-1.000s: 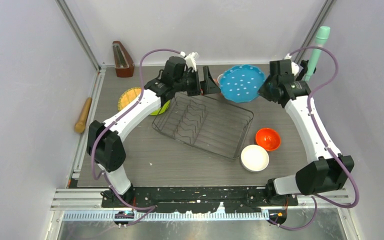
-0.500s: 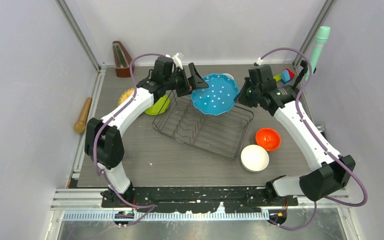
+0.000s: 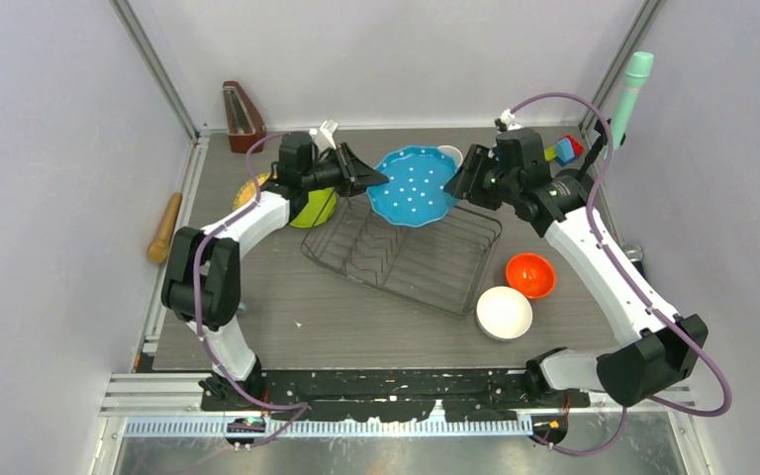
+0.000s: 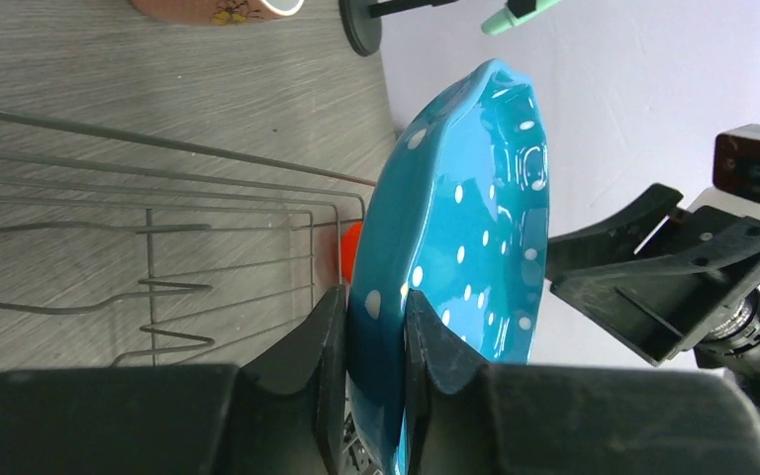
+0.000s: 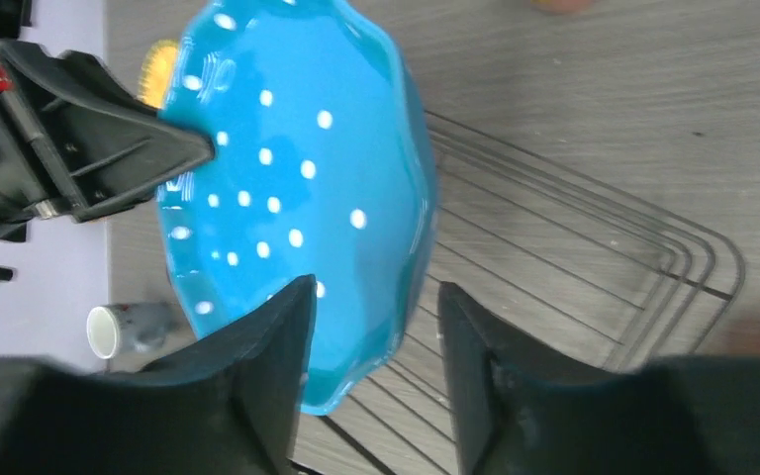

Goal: Load the mixed dishes into the dish rack

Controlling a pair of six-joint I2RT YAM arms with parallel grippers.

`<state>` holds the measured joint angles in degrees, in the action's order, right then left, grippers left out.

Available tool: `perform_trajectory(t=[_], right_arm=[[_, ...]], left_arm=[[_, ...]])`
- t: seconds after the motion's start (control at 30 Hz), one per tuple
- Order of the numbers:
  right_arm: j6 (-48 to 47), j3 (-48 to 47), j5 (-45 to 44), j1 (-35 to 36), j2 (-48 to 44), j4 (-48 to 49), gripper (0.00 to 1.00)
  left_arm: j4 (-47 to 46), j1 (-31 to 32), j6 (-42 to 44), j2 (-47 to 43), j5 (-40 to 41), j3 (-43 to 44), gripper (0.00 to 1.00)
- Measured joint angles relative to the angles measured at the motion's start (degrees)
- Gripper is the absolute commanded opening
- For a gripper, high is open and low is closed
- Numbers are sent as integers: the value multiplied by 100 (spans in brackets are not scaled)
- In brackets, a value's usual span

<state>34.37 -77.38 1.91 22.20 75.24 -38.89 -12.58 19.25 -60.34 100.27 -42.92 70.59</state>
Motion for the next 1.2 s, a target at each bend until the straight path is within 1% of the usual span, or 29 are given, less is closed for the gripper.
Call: perform_trajectory(t=[0.07, 0.13, 0.3, 0.43, 0.53, 0.57, 0.63, 0.83, 0.93, 1.1, 1.17, 1.2], right_arm=[[-94, 0, 175, 26, -81, 212, 90], [-225, -7, 295, 28, -190, 330, 95], [-566, -363, 791, -127, -269, 365, 96], [-717, -894, 1515, -514, -22, 334, 96], [-769, -1196, 2065, -699, 293, 330, 90], [-780, -1255, 2280, -734, 420, 328, 86], [-793, -1316, 2710, -737, 664, 321, 83], [-791, -1349, 3694, -636, 1327, 232, 79], [-791, -1349, 3971, -540, 1416, 232, 70], [-809, -1349, 4234, -424, 1429, 197, 65], [-850, -1351, 4288, -389, 1456, 125, 59], [-881, -1362, 4301, -367, 1482, 76, 51]], left_arm=[[-57, -61, -7, 0, -162, -9, 0], [-57, -85, 76, -33, -269, -9, 0], [553, -129, 708, -461, -450, -28, 0], [1084, -203, 1320, -918, -848, -17, 0], [1397, -273, 1725, -1215, -1095, -15, 0], [1480, -295, 1832, -1294, -1132, -13, 0], [1668, -332, 2052, -1403, -1163, 17, 0], [2090, -363, 2446, -1427, -1113, 175, 0], [2295, -363, 2573, -1427, -1084, 251, 0], [2398, -363, 2660, -1427, -1078, 389, 0], [2396, -365, 2667, -1427, -1069, 411, 0], [2393, -369, 2667, -1427, -1071, 415, 0]])
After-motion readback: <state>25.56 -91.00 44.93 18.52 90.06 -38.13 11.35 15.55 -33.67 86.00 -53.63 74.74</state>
